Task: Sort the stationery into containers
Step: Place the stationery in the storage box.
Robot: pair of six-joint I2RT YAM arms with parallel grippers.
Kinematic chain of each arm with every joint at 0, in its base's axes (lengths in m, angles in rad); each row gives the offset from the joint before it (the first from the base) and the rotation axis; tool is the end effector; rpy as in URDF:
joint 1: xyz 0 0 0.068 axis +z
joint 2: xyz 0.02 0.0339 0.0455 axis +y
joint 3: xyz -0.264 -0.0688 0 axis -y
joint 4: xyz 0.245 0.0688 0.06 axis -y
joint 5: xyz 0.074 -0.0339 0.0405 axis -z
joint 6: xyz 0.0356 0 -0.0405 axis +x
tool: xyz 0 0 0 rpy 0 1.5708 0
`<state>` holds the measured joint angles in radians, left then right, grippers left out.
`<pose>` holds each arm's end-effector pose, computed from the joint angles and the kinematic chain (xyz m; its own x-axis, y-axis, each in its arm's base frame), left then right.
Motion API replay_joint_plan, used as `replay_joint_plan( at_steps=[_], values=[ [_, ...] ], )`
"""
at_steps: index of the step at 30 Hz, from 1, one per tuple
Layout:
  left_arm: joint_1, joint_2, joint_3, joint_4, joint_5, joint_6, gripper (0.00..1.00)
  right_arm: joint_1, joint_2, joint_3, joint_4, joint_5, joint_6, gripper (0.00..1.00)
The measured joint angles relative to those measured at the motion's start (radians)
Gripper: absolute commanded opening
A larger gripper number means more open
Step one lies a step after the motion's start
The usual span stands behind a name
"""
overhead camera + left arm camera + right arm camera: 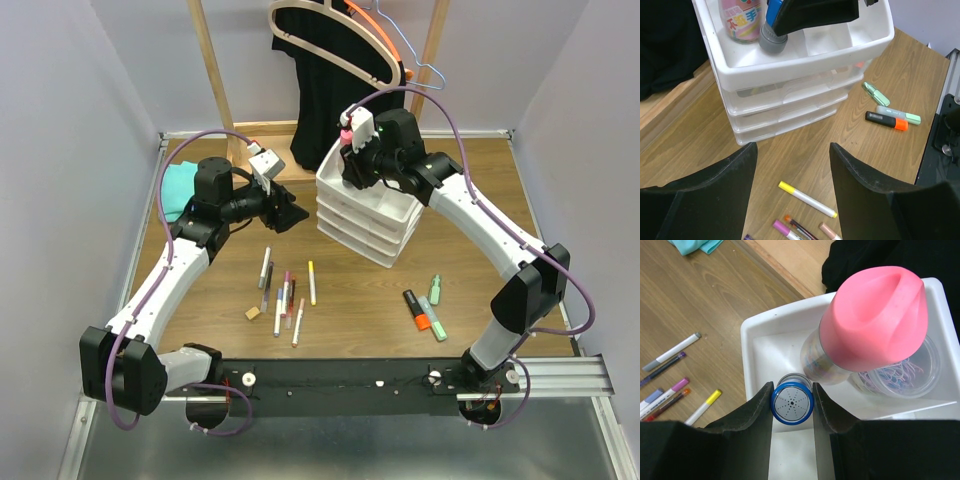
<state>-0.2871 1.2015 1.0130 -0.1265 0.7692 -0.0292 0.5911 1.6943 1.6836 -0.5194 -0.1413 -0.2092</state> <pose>0.2532 -0.1006 0.3419 -0.3215 0.0730 -0.9441 0.8287 0.5041 -0.2432 0.3230 0.2228 0.3776 -0.2751 -0.4323 -0.8587 -0.7256 0.6794 -0.1095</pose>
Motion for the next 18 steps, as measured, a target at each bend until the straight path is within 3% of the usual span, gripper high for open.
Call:
replay_joint_plan(
  at_steps=[8, 17, 18],
  values=[
    [0.000, -0.001, -0.012, 0.010, 0.000, -0.002, 0.68, 0.000, 0.000, -0.010, 0.002, 0.018, 0.014, 0.54],
    [0.000, -0.005, -0.032, 0.021, 0.000, -0.009, 0.68, 0.000, 0.000, -0.024, 0.002, 0.027, 0.026, 0.55],
    [0.000, -0.005, -0.032, 0.023, 0.000, -0.010, 0.68, 0.000, 0.000, -0.024, 0.002, 0.029, 0.026, 0.50]
  ],
)
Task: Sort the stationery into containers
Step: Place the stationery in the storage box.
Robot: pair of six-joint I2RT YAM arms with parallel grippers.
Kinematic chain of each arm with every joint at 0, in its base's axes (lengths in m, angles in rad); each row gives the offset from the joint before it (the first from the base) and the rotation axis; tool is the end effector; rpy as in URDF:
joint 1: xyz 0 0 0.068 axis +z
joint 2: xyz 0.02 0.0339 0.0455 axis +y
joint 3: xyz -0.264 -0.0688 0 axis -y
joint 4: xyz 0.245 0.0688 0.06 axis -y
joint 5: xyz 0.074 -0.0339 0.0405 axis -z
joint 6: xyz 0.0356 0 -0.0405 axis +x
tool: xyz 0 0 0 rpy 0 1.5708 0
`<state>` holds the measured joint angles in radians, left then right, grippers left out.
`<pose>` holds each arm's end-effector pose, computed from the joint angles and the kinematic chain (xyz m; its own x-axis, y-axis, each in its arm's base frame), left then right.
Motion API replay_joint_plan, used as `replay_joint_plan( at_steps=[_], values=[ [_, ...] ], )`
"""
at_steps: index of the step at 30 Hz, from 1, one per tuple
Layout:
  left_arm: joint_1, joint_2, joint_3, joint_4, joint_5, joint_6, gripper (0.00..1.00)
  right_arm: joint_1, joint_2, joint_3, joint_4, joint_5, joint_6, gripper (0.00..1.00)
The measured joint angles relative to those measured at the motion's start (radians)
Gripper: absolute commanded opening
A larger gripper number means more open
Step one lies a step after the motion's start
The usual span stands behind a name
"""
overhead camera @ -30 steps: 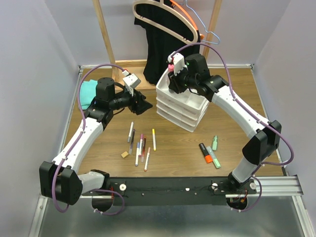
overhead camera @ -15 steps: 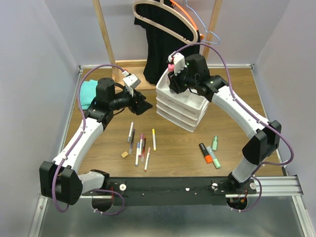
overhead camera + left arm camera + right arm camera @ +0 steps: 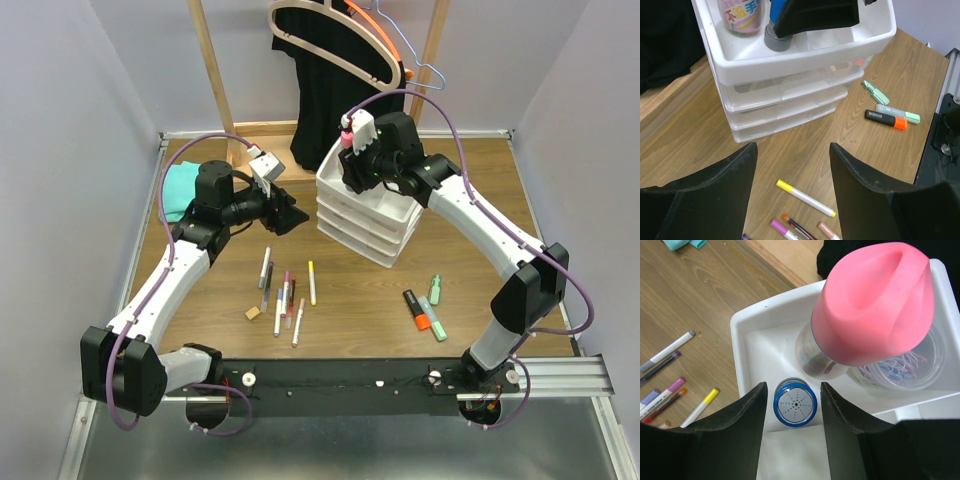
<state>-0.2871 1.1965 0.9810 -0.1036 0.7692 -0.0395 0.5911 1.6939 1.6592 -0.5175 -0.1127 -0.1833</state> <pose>0.2521 -0.1003 0.3342 -0.3337 0.0689 -0.9402 0.8243 0.5052 -0.2555 0.3236 0.2220 0.3696 -0.3128 -0.4281 -0.8479 -0.7020 0.7055 -0.0972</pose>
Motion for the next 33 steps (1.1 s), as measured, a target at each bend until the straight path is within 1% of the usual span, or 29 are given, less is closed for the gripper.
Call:
replay_joint_plan(
  at_steps=[1, 2, 3, 5, 8, 22, 33],
  values=[
    [0.000, 0.000, 0.000, 0.002, 0.000, -0.002, 0.69, 0.000, 0.000, 0.000, 0.000, 0.000, 0.000, 0.44],
    [0.000, 0.000, 0.000, 0.004, 0.000, -0.003, 0.69, 0.000, 0.000, 0.000, 0.000, 0.001, 0.000, 0.35],
    [0.000, 0.000, 0.000, 0.005, 0.000, -0.003, 0.69, 0.000, 0.000, -0.002, 0.001, 0.002, -0.001, 0.31],
    [0.000, 0.000, -0.001, 0.007, 0.000, -0.005, 0.69, 0.000, 0.000, -0.004, 0.002, 0.002, 0.010, 0.22],
    [0.000, 0.000, -0.003, 0.010, 0.000, -0.006, 0.69, 0.000, -0.002, -0.005, 0.003, 0.002, 0.009, 0.16],
    [0.000, -0.007, -0.015, 0.019, 0.000, -0.018, 0.69, 0.000, -0.024, 0.010, -0.017, 0.005, 0.020, 0.12],
    [0.000, -0.011, -0.052, 0.063, 0.002, -0.060, 0.68, 0.000, -0.108, 0.028, -0.053, -0.003, 0.029, 0.10]
  ],
)
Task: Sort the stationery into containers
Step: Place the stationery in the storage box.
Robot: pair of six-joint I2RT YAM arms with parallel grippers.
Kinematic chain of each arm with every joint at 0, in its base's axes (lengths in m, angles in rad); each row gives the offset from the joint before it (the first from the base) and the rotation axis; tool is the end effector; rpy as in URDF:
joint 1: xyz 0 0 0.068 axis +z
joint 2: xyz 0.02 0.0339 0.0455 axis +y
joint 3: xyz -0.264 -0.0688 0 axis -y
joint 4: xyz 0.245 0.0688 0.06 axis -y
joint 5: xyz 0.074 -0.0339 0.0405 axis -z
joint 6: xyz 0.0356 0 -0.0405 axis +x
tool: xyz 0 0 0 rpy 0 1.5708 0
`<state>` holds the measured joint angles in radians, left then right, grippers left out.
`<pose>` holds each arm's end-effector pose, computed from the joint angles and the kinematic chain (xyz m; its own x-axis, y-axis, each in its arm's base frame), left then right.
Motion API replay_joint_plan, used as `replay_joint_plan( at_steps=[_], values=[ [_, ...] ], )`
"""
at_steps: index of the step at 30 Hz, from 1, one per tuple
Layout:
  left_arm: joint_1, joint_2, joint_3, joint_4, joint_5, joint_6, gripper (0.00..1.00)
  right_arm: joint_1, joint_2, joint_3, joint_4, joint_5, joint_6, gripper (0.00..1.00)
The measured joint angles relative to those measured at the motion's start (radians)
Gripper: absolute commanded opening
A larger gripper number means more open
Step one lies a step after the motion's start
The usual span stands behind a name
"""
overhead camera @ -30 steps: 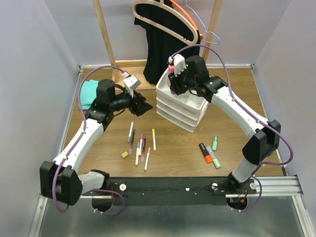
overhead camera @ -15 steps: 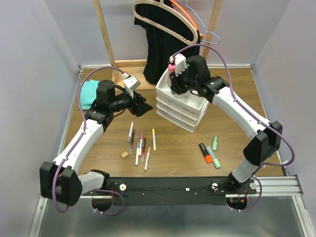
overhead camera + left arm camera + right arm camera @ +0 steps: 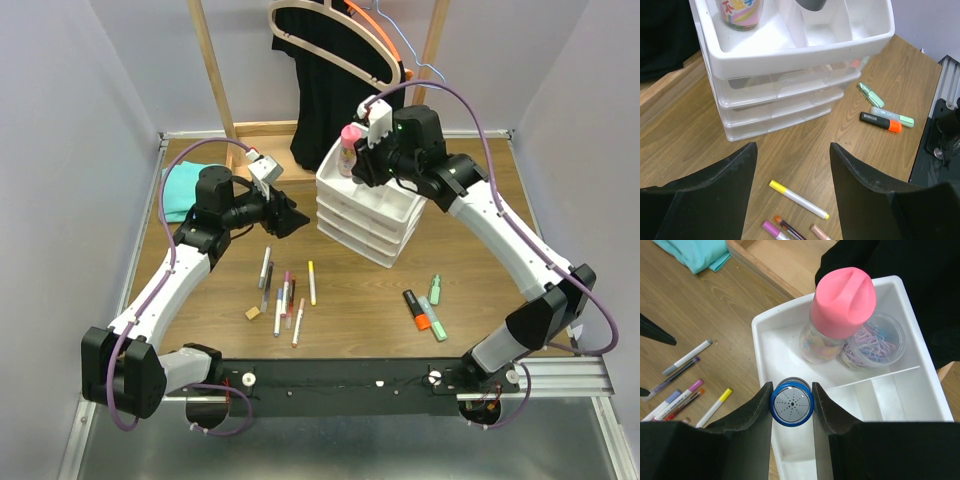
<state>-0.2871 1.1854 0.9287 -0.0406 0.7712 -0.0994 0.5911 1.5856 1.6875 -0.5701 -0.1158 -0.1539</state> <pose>0.2501 -0.0997 0.3248 -0.3631 0.0330 -0.9311 0.8102 0.5048 -0.2981 0.2959 0.2035 0.4127 -0.2723 -0.3661 -0.8898 -0.6890 0.7197 -0.0853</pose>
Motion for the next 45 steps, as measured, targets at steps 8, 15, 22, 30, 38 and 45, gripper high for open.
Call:
replay_joint_plan(
  at_steps=[8, 15, 22, 30, 38, 45],
  values=[
    [0.000, 0.000, -0.002, 0.011, 0.000, -0.007, 0.69, 0.000, -0.033, -0.049, -0.013, -0.003, 0.000, 0.10],
    [0.000, 0.000, -0.002, 0.010, 0.000, -0.007, 0.69, 0.003, -0.035, -0.105, -0.027, -0.003, -0.002, 0.11],
    [0.000, 0.000, -0.002, 0.011, 0.000, -0.006, 0.69, 0.003, -0.035, -0.141, -0.029, 0.018, -0.005, 0.27],
    [0.000, 0.000, -0.002, 0.016, 0.000, -0.007, 0.69, 0.003, -0.035, -0.144, -0.028, 0.047, -0.005, 0.64],
    [0.006, 0.000, -0.002, 0.015, 0.000, -0.006, 0.69, 0.005, -0.035, -0.133, -0.032, 0.040, 0.004, 0.72],
    [0.006, -0.021, -0.002, -0.055, -0.040, 0.025, 0.77, 0.005, -0.039, -0.034, -0.082, 0.037, 0.007, 0.78]
  ],
)
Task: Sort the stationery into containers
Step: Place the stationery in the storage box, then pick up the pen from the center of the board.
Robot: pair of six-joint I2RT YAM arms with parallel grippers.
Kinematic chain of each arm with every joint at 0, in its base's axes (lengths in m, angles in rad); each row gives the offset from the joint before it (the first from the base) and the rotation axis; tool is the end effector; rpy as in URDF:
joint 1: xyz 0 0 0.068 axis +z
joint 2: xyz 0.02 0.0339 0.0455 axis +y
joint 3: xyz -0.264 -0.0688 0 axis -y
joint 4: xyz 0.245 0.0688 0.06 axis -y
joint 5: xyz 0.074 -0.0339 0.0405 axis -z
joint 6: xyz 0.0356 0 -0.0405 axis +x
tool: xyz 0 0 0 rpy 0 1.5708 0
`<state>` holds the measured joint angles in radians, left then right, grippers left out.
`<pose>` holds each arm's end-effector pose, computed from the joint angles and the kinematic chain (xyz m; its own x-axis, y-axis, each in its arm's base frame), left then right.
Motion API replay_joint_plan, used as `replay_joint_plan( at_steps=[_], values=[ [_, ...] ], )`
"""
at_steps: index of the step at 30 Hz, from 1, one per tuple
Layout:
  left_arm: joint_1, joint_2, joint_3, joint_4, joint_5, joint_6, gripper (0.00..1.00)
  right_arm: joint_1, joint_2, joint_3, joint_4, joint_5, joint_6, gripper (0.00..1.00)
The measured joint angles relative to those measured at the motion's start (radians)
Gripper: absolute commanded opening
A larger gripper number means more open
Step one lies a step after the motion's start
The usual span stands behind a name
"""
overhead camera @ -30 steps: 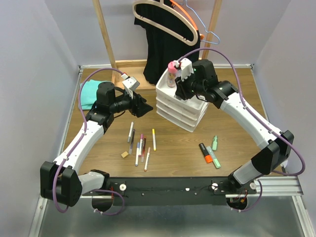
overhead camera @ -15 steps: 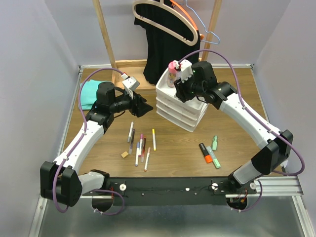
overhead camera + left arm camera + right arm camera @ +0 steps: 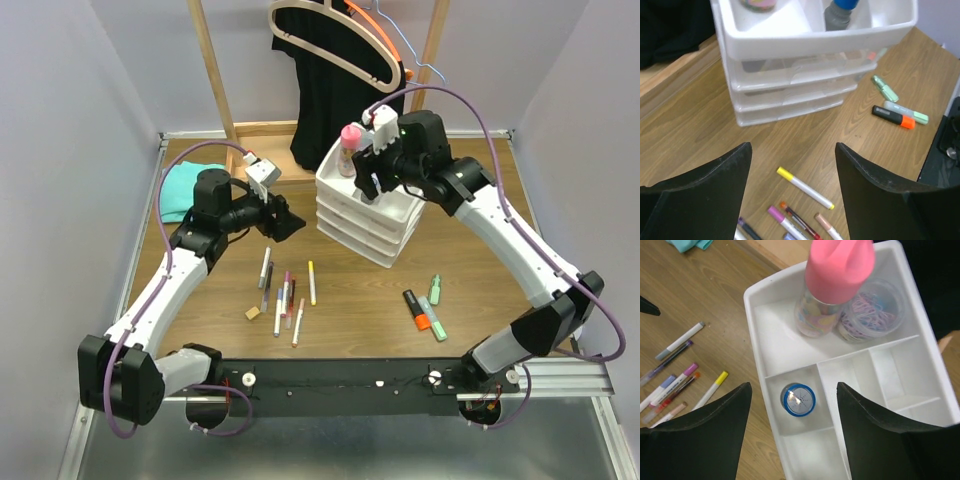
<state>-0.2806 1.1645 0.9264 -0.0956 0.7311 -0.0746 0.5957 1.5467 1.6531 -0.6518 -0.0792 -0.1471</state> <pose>0.2460 -0.0956 0.3236 -0.3744 0.0502 -0.9259 0.7866 0.5459 -0.2885 0.2836 0.1956 0.4063 -0.3346 -0.4033 -0.8517 -0.6716 0.7360 -0.0847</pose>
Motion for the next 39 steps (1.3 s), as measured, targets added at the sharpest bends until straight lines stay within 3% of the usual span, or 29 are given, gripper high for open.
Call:
replay_joint_plan(
  at_steps=[6, 9, 13, 14, 18, 24, 39],
  values=[
    [0.000, -0.027, -0.010, -0.160, -0.182, 0.034, 0.74, -0.010, -0.104, -0.003, -0.060, 0.106, -0.016, 0.77],
    [0.001, 0.015, 0.008, -0.257, -0.273, 0.044, 0.64, -0.100, -0.212, -0.066, -0.097, 0.112, 0.018, 0.75],
    [0.006, 0.172, 0.084, -0.413, -0.383, 0.072, 0.57, -0.296, -0.287, -0.140, -0.102, 0.118, 0.099, 0.70],
    [0.008, 0.210, 0.101, -0.438, -0.401, 0.075, 0.52, -0.320, -0.297, -0.166, -0.101, 0.117, 0.114, 0.68],
    [0.011, 0.353, 0.168, -0.518, -0.462, 0.084, 0.50, -0.342, -0.305, -0.270, -0.104, 0.110, 0.163, 0.64],
    [0.011, 0.522, 0.292, -0.560, -0.537, 0.086, 0.44, -0.369, -0.306, -0.302, -0.104, 0.088, 0.185, 0.63],
    [-0.008, 0.636, 0.302, -0.585, -0.612, 0.084, 0.41, -0.382, -0.307, -0.302, -0.089, 0.067, 0.192, 0.62]
  ],
)
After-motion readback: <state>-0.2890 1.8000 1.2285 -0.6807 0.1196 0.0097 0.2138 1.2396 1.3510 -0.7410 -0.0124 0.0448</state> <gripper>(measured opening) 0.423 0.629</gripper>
